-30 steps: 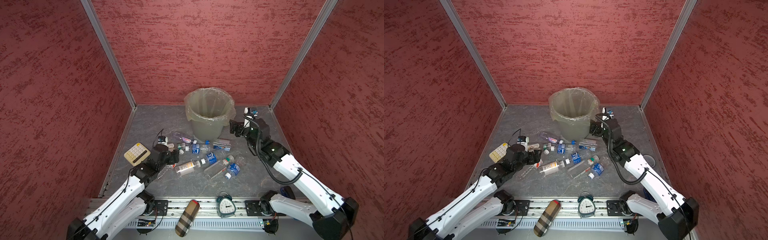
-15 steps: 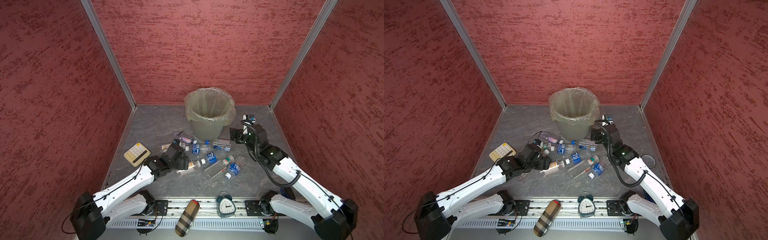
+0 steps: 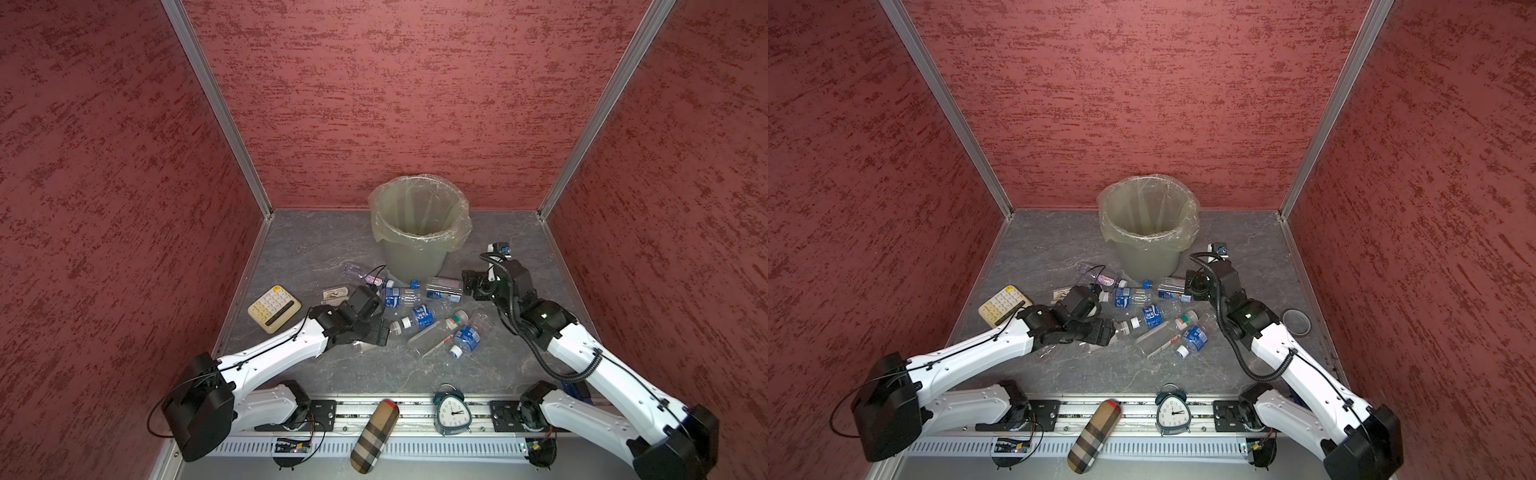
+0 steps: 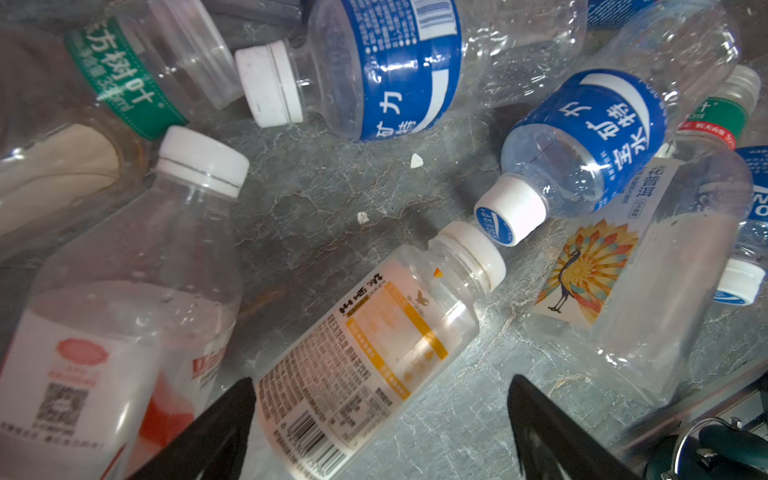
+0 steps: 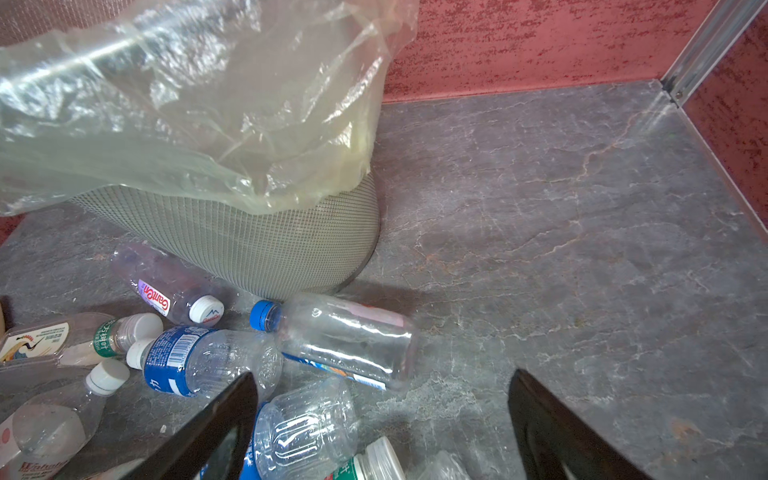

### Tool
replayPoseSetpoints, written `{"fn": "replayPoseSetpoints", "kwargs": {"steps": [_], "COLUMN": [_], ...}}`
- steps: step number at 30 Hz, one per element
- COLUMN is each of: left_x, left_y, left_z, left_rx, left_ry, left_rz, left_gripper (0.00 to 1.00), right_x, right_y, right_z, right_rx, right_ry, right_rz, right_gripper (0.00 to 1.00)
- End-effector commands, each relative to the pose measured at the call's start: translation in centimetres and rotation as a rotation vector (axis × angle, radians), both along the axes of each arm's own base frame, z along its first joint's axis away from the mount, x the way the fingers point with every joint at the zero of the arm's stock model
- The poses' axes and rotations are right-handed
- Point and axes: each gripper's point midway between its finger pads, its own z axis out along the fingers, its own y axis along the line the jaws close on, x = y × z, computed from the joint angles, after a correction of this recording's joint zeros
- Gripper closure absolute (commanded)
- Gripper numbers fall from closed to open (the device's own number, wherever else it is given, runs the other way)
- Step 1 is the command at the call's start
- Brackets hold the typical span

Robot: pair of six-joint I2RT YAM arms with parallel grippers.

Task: Throw the plastic bottles in the bin
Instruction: 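Lower the left gripper onto the yellow-labelled bottle while the right gripper withdraws, then close the left gripper on the yellow-labelled bottle and lift it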

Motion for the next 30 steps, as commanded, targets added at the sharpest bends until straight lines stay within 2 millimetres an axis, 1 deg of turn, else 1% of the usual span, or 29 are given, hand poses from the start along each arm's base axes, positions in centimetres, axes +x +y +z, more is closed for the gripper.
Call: {"fn": "replayPoseSetpoints", "kwargs": {"steps": [1,9,15,21,25,30], "left_x": [0.5,0.3,-0.2,-0.6,-0.8,-1.0], "left_y": [-1.5,-1.7,-1.8,-1.4,-1.3,-0.7], "left_z": [0.6,-0.5,-0.9,-1.8,-2.3,-3.3], "left_rx": [-0.035,-0.024,-0.03,-0.011,0.007,0.058], "left_ry": [-0.017,0.02,0.033,0.061,0.071,0.093], "left_rz": [-0.048,-0.055,-0.057,-0.042,-0.036,-0.023], "left_gripper": [0.05,0.05,0.07,0.11,0.11,0.12], "right_x": [-0.4,-0.3,-0.2,-0.2,-0.3,-0.4], "right_y": [-0.6,-0.7,-0.6,-0.6,-0.7,-0.7], "right_z": [-0.1,-0.4,-0.3,-0.3,-0.3,-0.1], "right_rx": [0.007,-0.001,-0.004,-0.003,0.001,0.002], "right_ry": [0.01,0.009,0.011,0.013,0.012,0.009], "right_rz": [-0.028,-0.032,-0.03,-0.029,-0.029,-0.03], "right_gripper": [0.05,0.05,0.05,0.05,0.05,0.05]}}
